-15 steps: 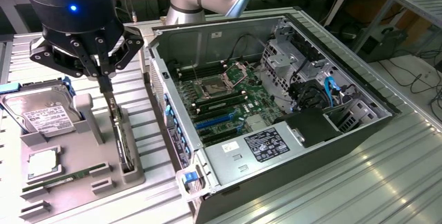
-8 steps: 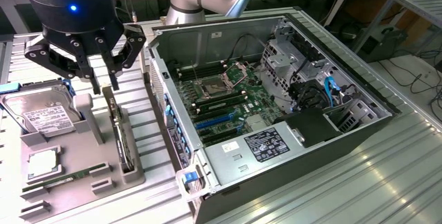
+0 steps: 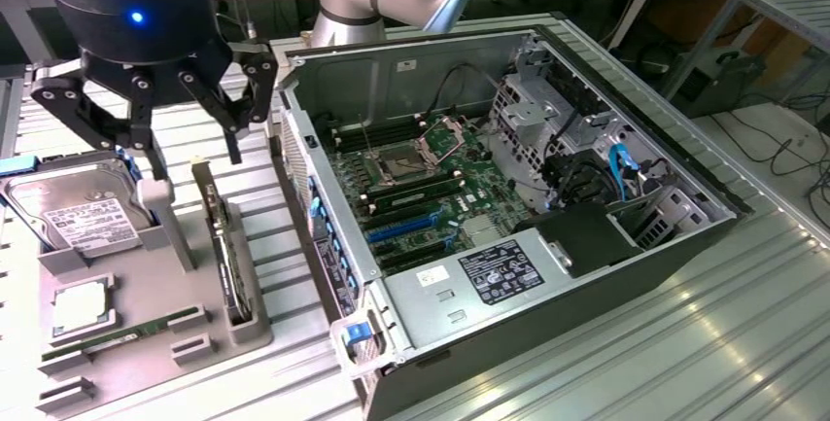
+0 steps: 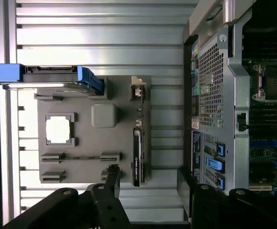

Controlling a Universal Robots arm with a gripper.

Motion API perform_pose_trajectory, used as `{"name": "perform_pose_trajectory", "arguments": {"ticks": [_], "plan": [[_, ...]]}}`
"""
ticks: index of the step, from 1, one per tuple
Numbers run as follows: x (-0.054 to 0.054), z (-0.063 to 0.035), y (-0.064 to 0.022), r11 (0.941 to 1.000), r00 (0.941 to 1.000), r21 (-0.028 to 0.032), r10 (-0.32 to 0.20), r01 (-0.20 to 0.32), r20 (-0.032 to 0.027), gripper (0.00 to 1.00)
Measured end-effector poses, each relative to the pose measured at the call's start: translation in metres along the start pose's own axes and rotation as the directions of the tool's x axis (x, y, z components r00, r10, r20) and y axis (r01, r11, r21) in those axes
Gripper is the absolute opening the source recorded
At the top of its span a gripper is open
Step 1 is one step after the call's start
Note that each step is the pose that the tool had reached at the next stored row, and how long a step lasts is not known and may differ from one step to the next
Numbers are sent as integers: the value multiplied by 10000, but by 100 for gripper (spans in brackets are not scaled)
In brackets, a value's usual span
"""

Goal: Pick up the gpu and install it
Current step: 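Pick up the gpu and move the gpu toward the slot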

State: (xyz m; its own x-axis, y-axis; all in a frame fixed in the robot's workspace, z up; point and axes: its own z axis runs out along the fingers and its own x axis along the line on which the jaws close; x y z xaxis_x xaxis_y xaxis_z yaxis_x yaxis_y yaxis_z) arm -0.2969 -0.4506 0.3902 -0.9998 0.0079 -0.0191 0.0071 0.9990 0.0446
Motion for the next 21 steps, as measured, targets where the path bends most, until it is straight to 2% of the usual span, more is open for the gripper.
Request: {"name": "perform_pose_trajectory", "arguments": {"ticks": [21], "plan": [[1, 74, -3, 10000, 10000, 31, 0, 0, 0, 60]]}}
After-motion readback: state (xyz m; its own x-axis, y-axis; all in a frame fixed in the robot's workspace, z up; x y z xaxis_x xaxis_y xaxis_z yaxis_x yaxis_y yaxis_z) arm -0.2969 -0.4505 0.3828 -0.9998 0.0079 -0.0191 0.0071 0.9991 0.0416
